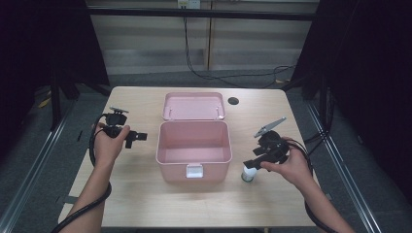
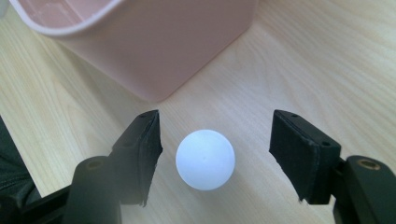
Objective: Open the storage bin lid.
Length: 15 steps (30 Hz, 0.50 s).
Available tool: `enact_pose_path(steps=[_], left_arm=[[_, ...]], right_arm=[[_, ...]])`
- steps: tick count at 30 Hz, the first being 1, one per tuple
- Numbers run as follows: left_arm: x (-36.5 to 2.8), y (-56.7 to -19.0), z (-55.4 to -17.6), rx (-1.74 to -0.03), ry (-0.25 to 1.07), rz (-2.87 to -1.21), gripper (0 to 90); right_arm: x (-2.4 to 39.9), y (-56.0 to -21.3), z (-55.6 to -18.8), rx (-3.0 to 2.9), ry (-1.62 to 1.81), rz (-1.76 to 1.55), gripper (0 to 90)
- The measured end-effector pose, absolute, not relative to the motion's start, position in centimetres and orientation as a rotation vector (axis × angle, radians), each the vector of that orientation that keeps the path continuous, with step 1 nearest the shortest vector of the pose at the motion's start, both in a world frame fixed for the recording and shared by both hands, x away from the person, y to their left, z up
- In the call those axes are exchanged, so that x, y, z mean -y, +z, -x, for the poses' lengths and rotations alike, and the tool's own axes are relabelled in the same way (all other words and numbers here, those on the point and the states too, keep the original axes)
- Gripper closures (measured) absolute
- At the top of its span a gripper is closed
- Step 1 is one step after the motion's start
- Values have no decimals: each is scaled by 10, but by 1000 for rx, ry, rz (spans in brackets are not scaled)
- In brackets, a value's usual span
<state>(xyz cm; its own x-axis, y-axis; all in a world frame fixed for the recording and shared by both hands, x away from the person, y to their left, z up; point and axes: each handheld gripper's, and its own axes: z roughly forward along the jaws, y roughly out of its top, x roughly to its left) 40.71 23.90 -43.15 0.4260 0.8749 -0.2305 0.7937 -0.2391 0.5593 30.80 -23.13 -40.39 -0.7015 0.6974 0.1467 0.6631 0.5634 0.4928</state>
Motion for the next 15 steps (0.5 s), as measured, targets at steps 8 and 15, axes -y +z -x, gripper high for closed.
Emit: enact_pose_path(steps=[8, 15], left_arm=[[-241, -452, -396, -1388, 171, -2076, 227], [-241, -471, -386, -1373, 160, -2092, 226]], right_arm=[[232, -412, -306, -2736, 780, -1184, 338], [228, -418, -303, -2760, 733, -1170, 335]])
